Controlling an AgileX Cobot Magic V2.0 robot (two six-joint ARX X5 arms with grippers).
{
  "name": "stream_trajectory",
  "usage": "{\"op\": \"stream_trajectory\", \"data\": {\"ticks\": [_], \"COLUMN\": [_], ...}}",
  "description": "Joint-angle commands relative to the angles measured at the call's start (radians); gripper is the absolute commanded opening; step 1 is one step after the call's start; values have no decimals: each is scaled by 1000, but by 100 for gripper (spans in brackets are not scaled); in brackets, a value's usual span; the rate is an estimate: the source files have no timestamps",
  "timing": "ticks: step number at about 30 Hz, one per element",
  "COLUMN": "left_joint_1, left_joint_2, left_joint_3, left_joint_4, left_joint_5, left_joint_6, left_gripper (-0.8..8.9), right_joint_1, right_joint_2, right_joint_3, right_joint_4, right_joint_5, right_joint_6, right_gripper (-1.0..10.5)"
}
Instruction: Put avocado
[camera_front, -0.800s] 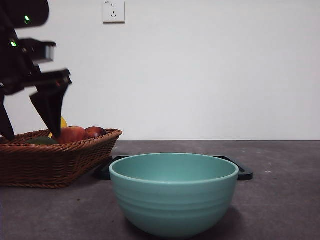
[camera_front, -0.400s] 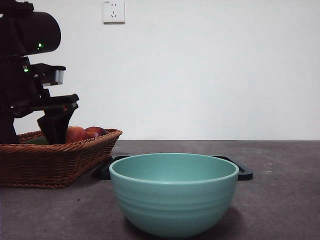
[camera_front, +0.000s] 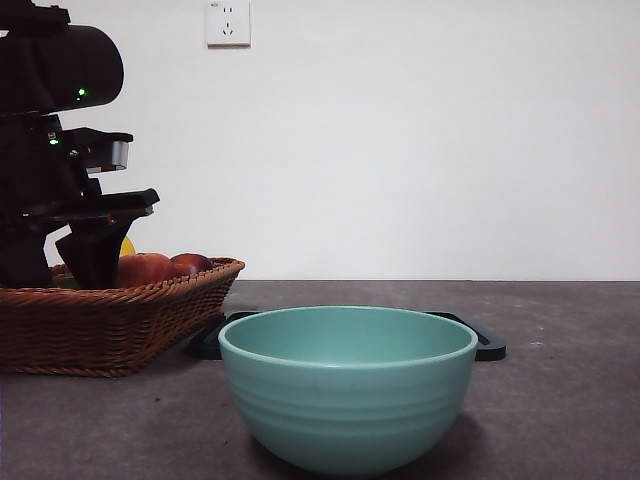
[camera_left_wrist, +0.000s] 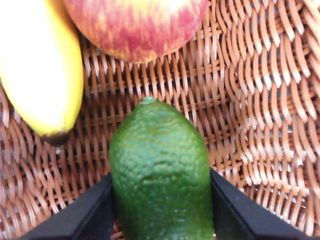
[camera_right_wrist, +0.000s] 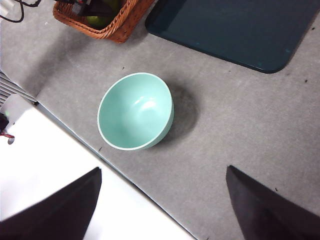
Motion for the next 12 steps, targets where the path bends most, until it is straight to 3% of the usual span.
{"op": "stream_trajectory", "data": {"ticks": [1, 6, 12], "left_joint_1": [-17, -52, -153], "left_joint_2": [-41, -162, -322], "left_joint_3": [23, 23, 23], "left_joint_4": [8, -6, -22], "left_joint_5": [8, 65, 204], "left_joint_6": [11, -4, -9], "left_gripper": [156, 156, 156], "right_joint_1": [6, 6, 6], "right_joint_2": [4, 4, 4], "right_joint_3": [18, 18, 18], "right_joint_4": [10, 10, 10], "right_joint_5": [0, 0, 1], "right_joint_6": [-4, -5, -5], "right_gripper": [399, 399, 399]}}
